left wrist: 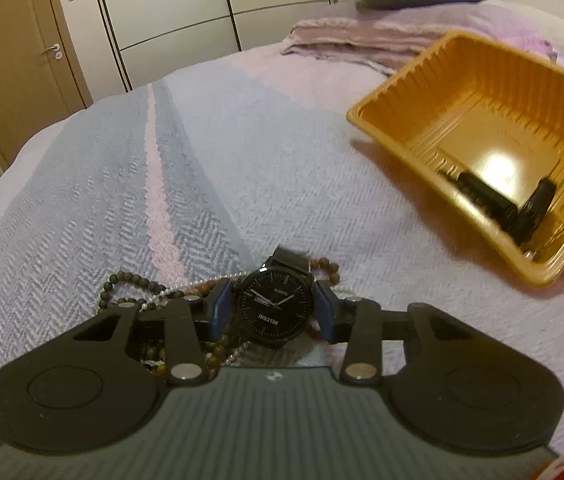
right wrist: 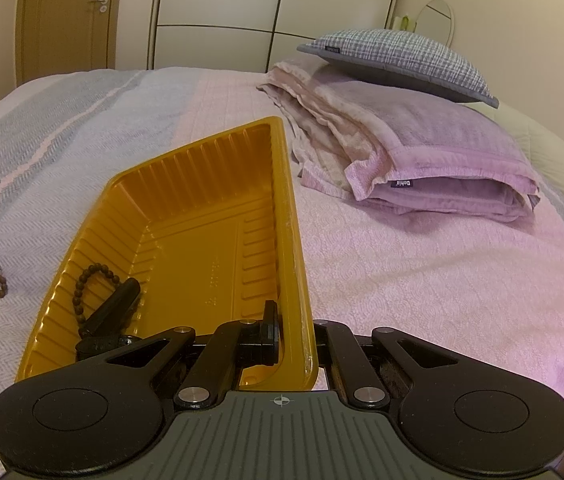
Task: Organize jewelry
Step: 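Grasp the black wristwatch from the jewelry pile with the left gripper, then carry the watch into the tray and open the left gripper while the right holds the tray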
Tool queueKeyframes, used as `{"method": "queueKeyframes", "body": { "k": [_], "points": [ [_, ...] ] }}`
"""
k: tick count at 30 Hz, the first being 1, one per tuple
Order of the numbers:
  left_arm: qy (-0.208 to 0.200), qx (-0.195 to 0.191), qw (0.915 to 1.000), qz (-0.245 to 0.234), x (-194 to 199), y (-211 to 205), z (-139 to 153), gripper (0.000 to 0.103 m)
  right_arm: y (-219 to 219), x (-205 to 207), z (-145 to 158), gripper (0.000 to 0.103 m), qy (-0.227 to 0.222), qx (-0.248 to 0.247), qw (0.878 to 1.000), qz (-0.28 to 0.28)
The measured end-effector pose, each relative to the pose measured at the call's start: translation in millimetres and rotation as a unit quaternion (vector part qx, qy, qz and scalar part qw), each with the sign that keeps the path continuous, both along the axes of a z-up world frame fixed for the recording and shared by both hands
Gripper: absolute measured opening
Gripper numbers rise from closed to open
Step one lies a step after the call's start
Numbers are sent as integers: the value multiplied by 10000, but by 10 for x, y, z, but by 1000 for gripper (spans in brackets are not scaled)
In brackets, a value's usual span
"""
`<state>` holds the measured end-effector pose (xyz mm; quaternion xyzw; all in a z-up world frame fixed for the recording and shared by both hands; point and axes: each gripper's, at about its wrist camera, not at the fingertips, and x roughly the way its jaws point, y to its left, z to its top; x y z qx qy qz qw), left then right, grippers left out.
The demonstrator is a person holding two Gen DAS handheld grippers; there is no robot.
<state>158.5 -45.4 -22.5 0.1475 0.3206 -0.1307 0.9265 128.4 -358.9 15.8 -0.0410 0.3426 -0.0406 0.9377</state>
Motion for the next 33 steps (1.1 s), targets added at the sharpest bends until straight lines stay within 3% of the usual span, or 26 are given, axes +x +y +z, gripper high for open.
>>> {"method": "queueKeyframes", "body": {
  "k": [23, 33],
  "points": [
    [-219, -285, 9994, -27, -36, -23, 368, 39, -12, -4, -7, 4, -2, 13, 10000, -13],
    [-369, -619, 9971, -263, -178, -16, 617, 39, -9, -3, 0, 4, -14, 7, 10000, -9]
  ]
}}
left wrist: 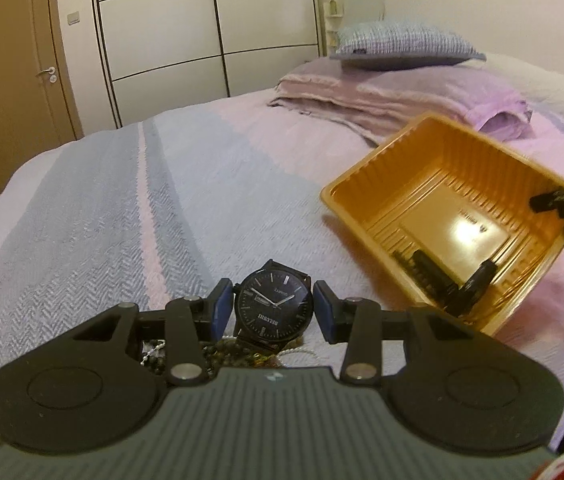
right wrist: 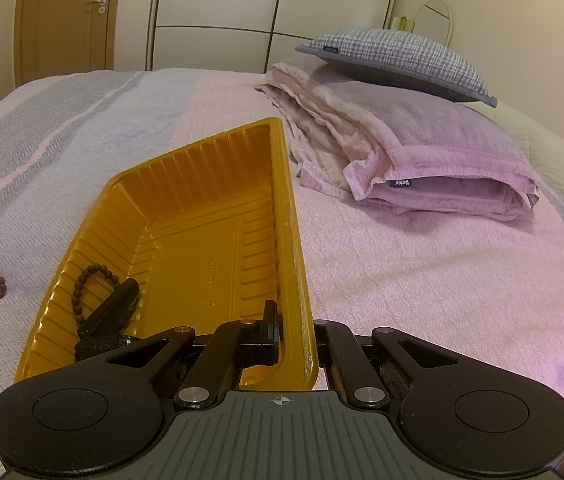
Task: Organize jewelry
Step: 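Carry the watch into the tray and open the left gripper while the right holds the tray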
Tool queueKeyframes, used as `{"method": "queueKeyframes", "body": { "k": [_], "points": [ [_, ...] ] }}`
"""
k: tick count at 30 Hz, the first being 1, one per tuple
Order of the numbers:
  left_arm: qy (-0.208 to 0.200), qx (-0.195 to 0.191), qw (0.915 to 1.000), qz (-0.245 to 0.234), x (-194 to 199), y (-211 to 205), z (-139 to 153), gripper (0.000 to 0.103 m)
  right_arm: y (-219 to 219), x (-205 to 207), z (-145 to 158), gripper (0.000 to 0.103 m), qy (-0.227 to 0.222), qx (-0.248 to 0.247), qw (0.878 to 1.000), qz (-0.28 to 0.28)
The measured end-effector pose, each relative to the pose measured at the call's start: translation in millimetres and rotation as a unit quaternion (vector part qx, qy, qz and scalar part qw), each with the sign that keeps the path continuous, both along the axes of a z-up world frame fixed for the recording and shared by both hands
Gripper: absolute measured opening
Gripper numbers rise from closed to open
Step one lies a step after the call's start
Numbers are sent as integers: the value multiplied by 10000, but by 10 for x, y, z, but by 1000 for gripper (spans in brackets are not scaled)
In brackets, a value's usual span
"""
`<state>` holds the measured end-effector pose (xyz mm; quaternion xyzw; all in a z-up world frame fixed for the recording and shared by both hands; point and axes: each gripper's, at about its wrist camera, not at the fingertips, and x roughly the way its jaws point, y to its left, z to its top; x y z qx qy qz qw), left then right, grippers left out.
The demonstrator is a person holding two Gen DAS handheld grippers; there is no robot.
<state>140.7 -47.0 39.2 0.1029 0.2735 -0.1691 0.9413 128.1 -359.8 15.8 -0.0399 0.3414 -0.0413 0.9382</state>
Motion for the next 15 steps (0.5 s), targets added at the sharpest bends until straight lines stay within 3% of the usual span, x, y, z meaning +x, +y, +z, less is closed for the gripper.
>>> {"method": "queueKeyframes", "body": {
  "k": [8, 15],
  "points": [
    [308, -708, 9970, -50, 77, 287, 191, 39, 0, 4, -1, 4, 13, 1, 10000, -27],
    [466, -952, 9943, -129, 174, 399, 297, 39, -10, -7, -3, 4, -12, 63, 10000, -43]
  ]
}}
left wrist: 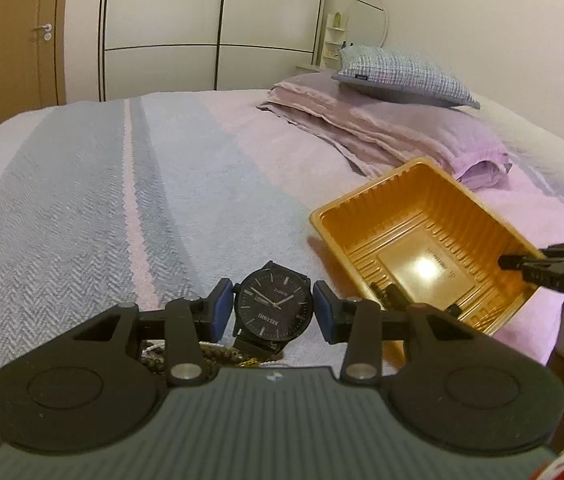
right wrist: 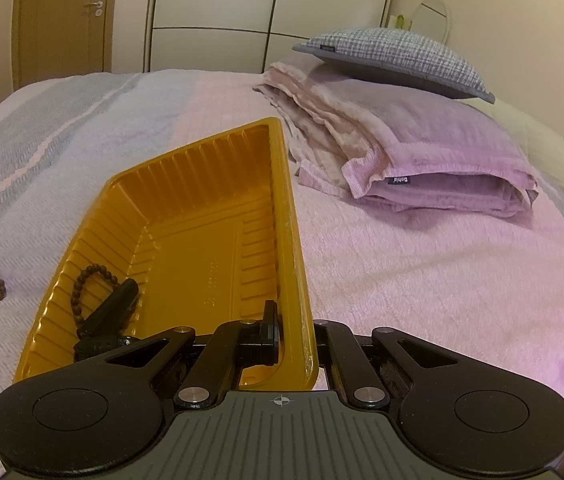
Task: Organize jewelry
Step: 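Carry the watch into the tray and open the left gripper while the right holds the tray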
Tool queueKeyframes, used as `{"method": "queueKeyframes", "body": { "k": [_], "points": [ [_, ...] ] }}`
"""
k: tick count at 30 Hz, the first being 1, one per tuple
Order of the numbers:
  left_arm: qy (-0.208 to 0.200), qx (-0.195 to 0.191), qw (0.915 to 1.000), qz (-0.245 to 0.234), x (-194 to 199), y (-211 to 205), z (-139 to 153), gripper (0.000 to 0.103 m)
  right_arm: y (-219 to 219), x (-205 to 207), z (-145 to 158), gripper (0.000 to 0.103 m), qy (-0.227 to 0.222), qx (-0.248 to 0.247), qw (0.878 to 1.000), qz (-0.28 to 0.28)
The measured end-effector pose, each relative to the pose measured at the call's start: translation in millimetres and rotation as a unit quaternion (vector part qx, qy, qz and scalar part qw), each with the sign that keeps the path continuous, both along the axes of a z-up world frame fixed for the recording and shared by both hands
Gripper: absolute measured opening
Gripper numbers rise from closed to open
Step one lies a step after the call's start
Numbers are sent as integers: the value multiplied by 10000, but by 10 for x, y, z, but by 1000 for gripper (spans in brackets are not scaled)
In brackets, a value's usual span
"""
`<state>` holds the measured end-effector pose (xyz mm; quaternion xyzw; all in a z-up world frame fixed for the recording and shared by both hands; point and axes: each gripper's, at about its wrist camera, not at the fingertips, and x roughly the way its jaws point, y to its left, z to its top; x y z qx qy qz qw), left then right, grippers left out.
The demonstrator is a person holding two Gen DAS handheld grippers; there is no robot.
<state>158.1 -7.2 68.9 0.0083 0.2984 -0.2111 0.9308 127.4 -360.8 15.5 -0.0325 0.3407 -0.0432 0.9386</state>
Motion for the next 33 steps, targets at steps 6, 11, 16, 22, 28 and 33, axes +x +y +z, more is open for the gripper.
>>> {"method": "queueKeyframes", "body": {
  "k": [6, 11, 16, 22, 28, 33],
  "points": [
    [129, -295, 9994, -157, 68, -100, -6, 39, 5, -5, 7, 4, -16, 18, 10000, 12],
    [193, -419, 9981, -408, 119, -350, -40, 39, 6, -5, 9, 4, -20, 10, 10000, 15],
    [230, -448, 9958, -770, 174, -749, -117, 39, 17, 7, 22, 4, -23, 4, 10000, 28],
    [215, -322, 9925, -1156, 248, -1237, -251, 39, 22, 12, 31, 4, -28, -3, 10000, 38],
    [287, -210, 9904, -1335, 329, -1526, -409, 39, 24, 21, 34, 4, -13, -8, 10000, 45],
    [379, -169, 9882, -1473, 380, -1693, -491, 39, 16, 28, 29, 4, 3, -5, 10000, 39]
  ]
}}
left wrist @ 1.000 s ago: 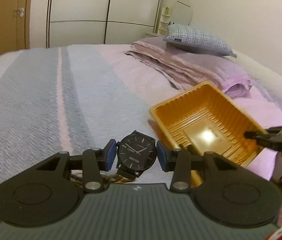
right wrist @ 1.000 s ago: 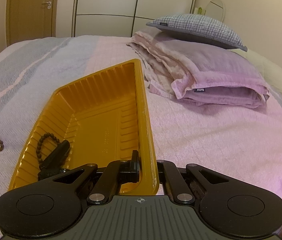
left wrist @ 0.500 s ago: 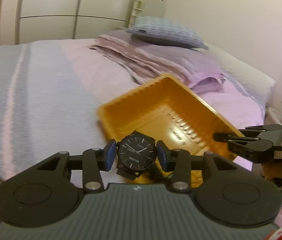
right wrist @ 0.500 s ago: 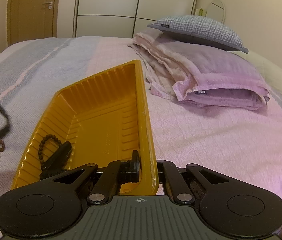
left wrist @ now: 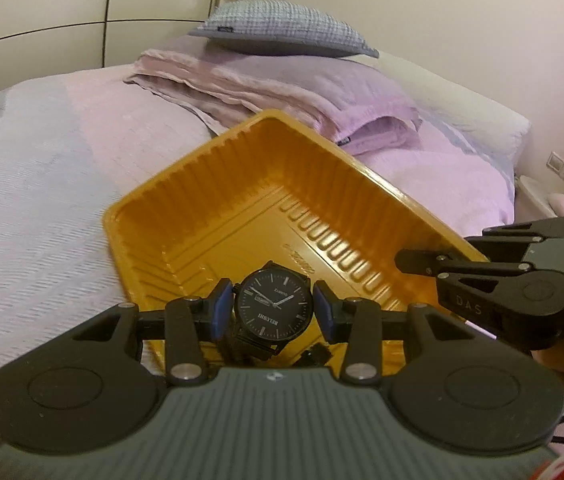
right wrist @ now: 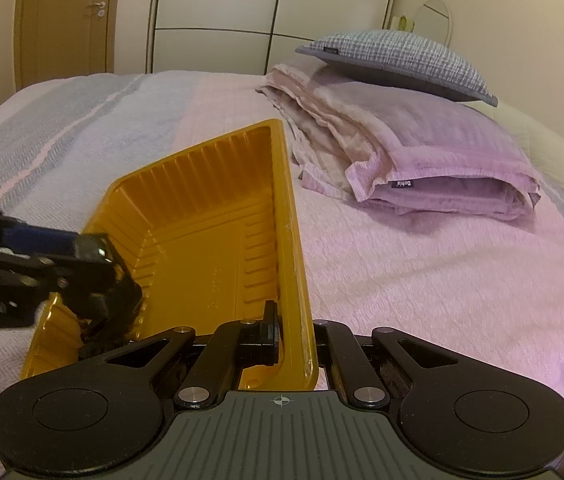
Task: Organize jewelry
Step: 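Carry the watch into the tray and open the left gripper while the right holds the tray, then grasp a brown bead bracelet from the pile with the left gripper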
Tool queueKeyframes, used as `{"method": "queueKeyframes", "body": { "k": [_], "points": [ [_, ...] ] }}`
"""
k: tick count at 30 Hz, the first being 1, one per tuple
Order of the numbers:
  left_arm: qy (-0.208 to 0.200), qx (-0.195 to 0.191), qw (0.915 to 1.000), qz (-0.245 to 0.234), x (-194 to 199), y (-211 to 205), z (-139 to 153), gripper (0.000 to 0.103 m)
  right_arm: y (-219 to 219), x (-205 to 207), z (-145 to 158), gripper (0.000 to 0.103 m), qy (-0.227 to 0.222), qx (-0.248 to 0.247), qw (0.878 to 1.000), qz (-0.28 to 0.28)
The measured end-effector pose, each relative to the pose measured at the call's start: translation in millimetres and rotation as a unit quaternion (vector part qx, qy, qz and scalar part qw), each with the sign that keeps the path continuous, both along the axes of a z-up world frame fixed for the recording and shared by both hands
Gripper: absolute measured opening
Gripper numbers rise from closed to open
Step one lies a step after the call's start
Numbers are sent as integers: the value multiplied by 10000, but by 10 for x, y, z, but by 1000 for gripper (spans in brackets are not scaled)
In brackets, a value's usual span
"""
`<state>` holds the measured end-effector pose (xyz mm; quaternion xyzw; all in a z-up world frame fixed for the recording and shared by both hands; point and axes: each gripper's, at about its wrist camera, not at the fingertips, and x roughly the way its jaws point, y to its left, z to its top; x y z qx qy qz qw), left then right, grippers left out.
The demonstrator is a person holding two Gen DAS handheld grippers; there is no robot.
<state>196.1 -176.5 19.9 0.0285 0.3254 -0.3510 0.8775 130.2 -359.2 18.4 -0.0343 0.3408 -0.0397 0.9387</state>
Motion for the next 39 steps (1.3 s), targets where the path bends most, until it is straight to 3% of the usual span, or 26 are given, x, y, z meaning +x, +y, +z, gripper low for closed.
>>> {"method": "queueKeyframes", "body": {
  "k": [11, 20, 25, 30, 35, 39],
  "points": [
    [-111, 27, 9999, -6, -33, 93, 36, 47, -11, -4, -40, 4, 36, 51, 10000, -11],
    [-334, 345, 9947, 906, -306, 980, 59, 52, -14, -15, -37, 4, 12, 68, 10000, -14],
    [-281, 744, 9832, 1645, -532, 1585, -55, 53, -11, -17, -42, 4, 19, 52, 10000, -24],
    [-200, 943, 9756, 1974, -675, 1886, -157, 53, 13, -42, -56, 4, 40, 10, 10000, -45],
    [28, 654, 9782, 1972, -604, 1838, -246, 43, 29, -66, -65, 4, 66, -28, 10000, -60],
    [-63, 732, 9806, 1817, -552, 1658, -320, 34, 38, -76, -73, 4, 79, -42, 9999, -66]
  ]
}}
